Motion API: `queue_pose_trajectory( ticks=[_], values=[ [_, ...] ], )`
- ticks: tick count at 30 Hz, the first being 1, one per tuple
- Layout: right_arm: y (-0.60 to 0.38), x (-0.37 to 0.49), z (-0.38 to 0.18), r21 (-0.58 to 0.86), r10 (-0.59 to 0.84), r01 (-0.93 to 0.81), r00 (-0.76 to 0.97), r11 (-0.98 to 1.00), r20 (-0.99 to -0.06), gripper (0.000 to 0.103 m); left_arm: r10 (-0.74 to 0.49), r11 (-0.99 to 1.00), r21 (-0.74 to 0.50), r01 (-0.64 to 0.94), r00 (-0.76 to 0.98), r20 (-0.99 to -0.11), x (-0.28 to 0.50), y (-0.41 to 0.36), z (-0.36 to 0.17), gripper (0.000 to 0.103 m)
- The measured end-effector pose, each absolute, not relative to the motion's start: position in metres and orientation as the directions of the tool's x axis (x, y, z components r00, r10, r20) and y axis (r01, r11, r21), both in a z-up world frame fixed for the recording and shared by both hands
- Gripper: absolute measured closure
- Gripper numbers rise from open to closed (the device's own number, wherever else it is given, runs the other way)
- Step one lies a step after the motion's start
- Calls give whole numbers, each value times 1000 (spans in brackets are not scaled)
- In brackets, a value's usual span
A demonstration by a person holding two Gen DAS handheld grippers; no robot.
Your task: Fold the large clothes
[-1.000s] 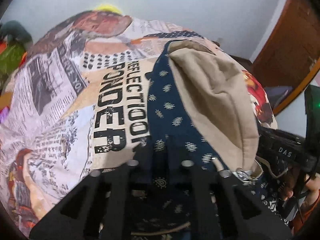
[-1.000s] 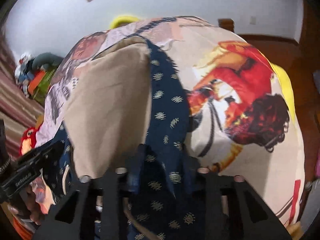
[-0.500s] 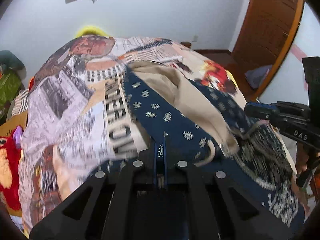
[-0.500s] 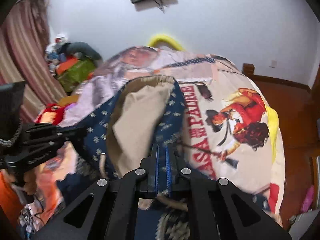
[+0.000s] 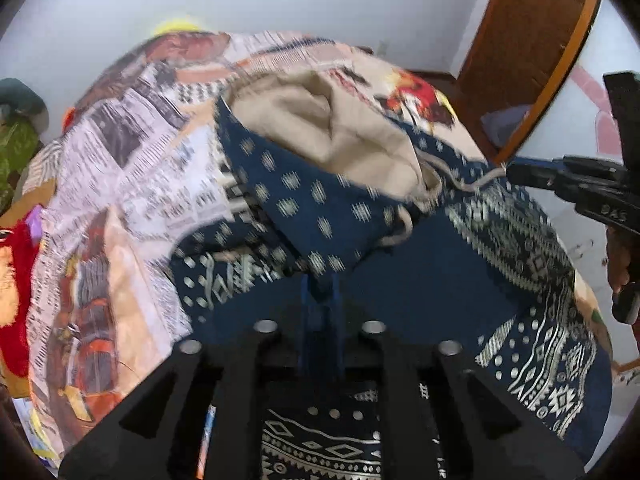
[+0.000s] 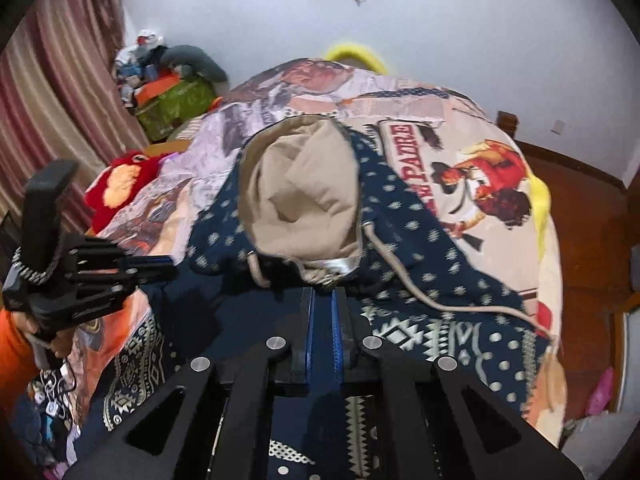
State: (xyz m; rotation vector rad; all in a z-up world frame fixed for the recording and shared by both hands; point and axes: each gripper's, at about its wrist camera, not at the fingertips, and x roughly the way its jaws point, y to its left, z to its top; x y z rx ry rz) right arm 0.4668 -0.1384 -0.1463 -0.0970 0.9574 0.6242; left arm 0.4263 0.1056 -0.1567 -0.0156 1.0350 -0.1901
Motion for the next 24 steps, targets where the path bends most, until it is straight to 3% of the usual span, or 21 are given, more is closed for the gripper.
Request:
queue_pose_trajectory(
  ticks=[2, 4, 13, 15, 16, 17, 18, 19, 24],
  values=[
    [-139, 477, -143, 184, 443, -522, 428, 833, -788, 99, -142, 989, -92, 118, 542, -828, 431, 113, -145, 51],
    [-138, 487, -142, 184, 434, -509, 430, 841, -792, 98, -109, 994, -74, 84, 592, -798, 436, 121, -135, 41],
    [-125, 553, -169, 208, 396, -429, 417, 879, -818, 96, -91, 991, -134, -30, 589, -803, 500, 147, -149, 40],
    [-122, 572, -180, 229, 397, -403, 404, 886, -824, 88, -101, 983, -170, -66, 577, -810, 518, 156, -159, 40],
    [-121, 578, -184, 236, 395, -389, 404, 890, -825, 70, -107, 977, -192, -92, 568, -816, 529, 161, -166, 40],
    [-122, 587, -188, 249, 399, -369, 414, 895, -818, 44, -112, 972, -207, -108, 563, -819, 537, 165, -171, 40],
    [-123, 594, -190, 266, 411, -356, 437, 896, -800, 35, -124, 965, -230, -127, 551, -825, 548, 169, -179, 40],
    [-123, 598, -191, 278, 423, -351, 454, 894, -784, 31, -131, 960, -243, -141, 541, -831, 556, 172, -185, 40],
    [-113, 637, -210, 293, 412, -318, 429, 902, -803, 30, -155, 938, -290, -188, 521, -840, 586, 178, -211, 40]
  ],
)
